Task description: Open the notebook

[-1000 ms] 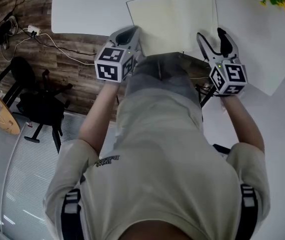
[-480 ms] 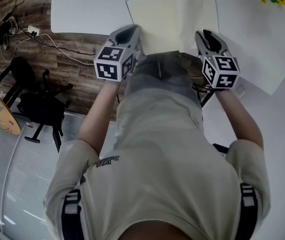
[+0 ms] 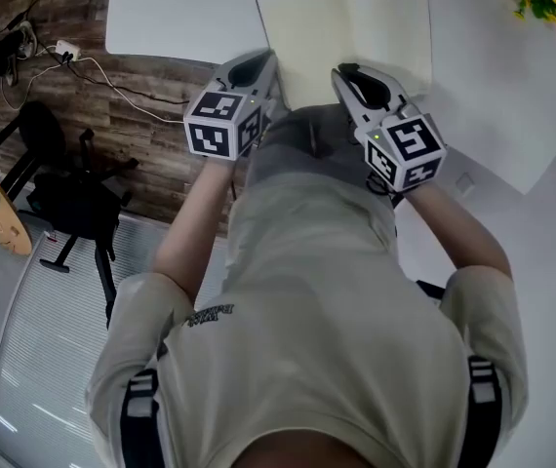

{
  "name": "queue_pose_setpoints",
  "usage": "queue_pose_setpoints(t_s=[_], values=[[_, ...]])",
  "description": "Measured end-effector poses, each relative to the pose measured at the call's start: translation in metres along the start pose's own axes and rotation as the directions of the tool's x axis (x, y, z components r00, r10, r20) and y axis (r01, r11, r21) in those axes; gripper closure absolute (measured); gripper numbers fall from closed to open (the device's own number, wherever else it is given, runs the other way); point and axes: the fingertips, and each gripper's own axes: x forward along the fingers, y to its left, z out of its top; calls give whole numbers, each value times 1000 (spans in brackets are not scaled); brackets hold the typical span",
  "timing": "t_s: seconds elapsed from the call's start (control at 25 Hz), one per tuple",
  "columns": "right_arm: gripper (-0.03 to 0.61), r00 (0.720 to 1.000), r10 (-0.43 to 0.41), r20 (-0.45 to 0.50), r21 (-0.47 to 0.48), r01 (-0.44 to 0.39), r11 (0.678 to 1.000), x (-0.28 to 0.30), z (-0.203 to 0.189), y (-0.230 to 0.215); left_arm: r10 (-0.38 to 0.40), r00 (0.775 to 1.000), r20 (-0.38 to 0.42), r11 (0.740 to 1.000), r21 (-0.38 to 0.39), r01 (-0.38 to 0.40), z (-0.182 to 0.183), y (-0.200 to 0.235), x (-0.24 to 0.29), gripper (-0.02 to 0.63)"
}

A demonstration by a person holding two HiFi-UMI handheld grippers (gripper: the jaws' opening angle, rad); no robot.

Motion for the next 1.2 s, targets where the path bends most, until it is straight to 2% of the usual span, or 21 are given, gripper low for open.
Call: queue_pose_setpoints(t_s=[0.04,0.24,0.36,0.6,0.64,0.96,1.2], values=[[514,1000,18,-8,-3,-18,1000,4,-2,6,1,1000,3,1000,-5,-1,0,0,-1,603],[515,997,65,-52,16,-64,998,19,-15,25,3,1000,28,1000,-30,-2,5,0,-7,603],[557,996,66,-57,51,-63,997,21,-16,29,2,999,50,999,-37,0,12,-3,-18,603],[557,999,44,-15,27,-44,999,4,11,32,-13,991,134,1000,3,13,48,-24,-52,603],[572,999,34,-3,19,-34,999,-1,17,31,-19,988,152,1000,11,17,55,-30,-57,603],[572,994,-20,109,-39,25,999,-47,70,24,-106,947,302,989,132,69,123,-87,-88,603],[572,979,-42,201,-84,60,995,-85,96,26,-174,909,379,962,264,74,156,-136,-107,603]])
